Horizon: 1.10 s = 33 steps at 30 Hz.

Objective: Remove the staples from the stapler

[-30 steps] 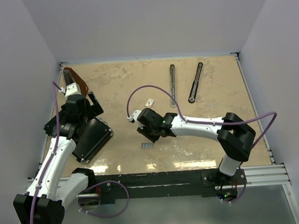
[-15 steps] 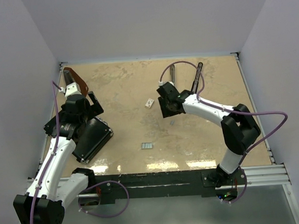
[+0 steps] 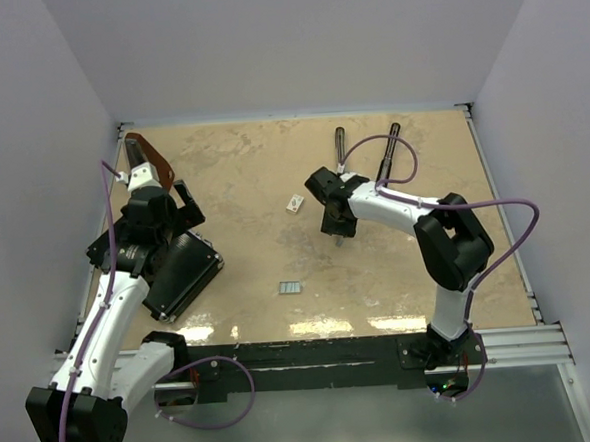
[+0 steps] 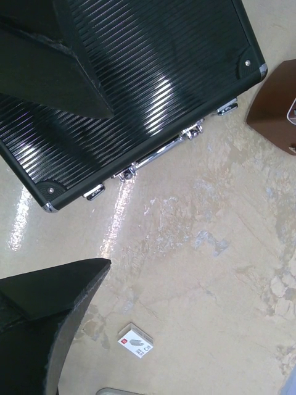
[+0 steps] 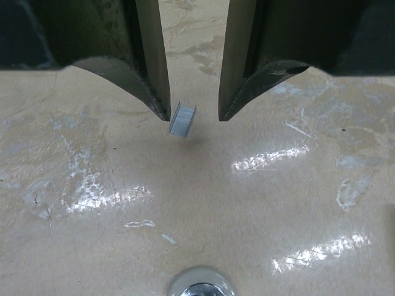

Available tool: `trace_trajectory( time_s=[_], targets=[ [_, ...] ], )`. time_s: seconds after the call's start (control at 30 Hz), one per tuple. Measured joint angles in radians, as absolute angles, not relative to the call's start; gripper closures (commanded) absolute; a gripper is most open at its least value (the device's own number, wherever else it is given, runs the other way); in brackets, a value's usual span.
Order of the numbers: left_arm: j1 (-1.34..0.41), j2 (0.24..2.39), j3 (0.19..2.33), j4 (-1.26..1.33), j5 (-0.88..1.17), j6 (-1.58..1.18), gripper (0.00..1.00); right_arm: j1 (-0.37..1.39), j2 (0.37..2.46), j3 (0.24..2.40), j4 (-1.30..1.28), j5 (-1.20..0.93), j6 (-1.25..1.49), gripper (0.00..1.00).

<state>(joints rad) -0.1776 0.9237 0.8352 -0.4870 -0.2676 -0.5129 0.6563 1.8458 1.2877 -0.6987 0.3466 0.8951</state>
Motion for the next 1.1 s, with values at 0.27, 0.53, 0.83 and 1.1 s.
trace_trajectory(
  time_s=[0.27,0.53,0.83,1.1],
  targets=[
    [-0.178,0.921,0.835,-0.487,-0.264,-0.513,0.00,0.656,1.859,1.288,-0.702,0.376,0.979,0.57],
    [-0.178,0.920,0.835,-0.487,-0.258,-0.513,0.00,0.656,1.877,1.287,-0.719,0.381,1.033,0.57],
    [-0.178,0.920,0.835,-0.487,-0.257,-0.513,0.00,0.656,1.884,1.287,-0.736,0.384,1.083,0.57],
    [-0.178,0.920,0.835,-0.486,-0.257,-0.513,0.00,0.656,1.909,1.284,-0.740,0.384,1.111,0.60]
  ],
)
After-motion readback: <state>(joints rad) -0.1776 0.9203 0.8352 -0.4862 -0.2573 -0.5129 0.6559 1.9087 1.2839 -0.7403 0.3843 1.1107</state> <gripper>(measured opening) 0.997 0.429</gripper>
